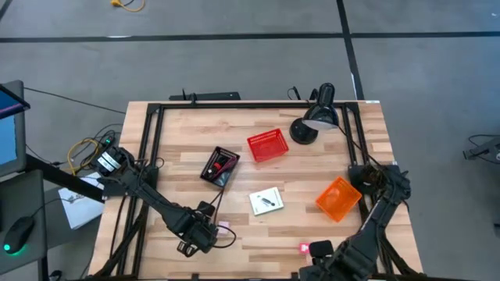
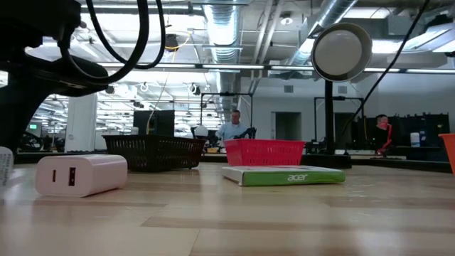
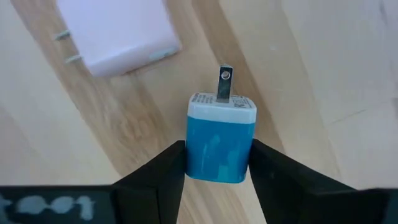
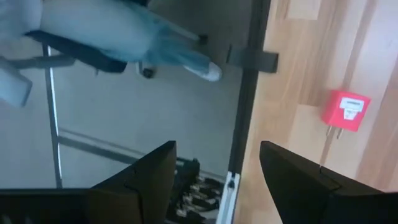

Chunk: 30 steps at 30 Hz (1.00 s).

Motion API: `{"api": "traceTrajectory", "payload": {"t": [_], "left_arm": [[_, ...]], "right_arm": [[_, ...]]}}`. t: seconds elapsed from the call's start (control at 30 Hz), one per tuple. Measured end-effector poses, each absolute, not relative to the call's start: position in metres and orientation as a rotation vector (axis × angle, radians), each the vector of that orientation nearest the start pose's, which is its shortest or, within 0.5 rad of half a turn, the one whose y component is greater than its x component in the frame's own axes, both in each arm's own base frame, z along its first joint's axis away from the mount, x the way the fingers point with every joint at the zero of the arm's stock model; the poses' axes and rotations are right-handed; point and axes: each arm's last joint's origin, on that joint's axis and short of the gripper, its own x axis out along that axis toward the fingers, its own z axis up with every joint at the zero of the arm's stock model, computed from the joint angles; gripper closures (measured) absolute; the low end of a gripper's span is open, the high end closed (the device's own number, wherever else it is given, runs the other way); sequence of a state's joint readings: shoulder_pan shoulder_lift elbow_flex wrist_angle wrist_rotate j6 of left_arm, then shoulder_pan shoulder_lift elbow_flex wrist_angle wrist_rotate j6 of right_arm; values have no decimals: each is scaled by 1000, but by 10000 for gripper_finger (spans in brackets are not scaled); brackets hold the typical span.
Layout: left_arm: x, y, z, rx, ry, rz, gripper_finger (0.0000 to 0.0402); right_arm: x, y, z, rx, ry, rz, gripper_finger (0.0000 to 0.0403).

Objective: Pick and place items into bin
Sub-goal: Put the blue charger adapter into the red bin

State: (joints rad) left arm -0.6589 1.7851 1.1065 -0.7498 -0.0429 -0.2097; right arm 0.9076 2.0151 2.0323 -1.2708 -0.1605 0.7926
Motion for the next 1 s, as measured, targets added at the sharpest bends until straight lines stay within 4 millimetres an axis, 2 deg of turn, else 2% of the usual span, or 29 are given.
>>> {"api": "traceTrajectory", "payload": {"t": [0.33, 0.43, 0.6, 0.77, 0.9, 1.0], "left_arm": [[257, -190, 162, 322, 1396, -301, 266], [260, -187, 175, 364, 1387, -265, 266], [273, -172, 211, 494, 1321, -108, 262], [303, -143, 257, 470, 1154, 118, 261], [337, -98, 289, 367, 1044, 197, 261], [359, -59, 298, 354, 957, 166, 261]], "right_arm": [[239, 334, 315, 175, 1379, 298, 178], [238, 335, 315, 172, 1377, 300, 178], [240, 334, 315, 176, 1376, 295, 178], [244, 331, 316, 166, 1370, 301, 178], [246, 329, 316, 147, 1364, 314, 178], [246, 329, 316, 169, 1368, 297, 178]]}}
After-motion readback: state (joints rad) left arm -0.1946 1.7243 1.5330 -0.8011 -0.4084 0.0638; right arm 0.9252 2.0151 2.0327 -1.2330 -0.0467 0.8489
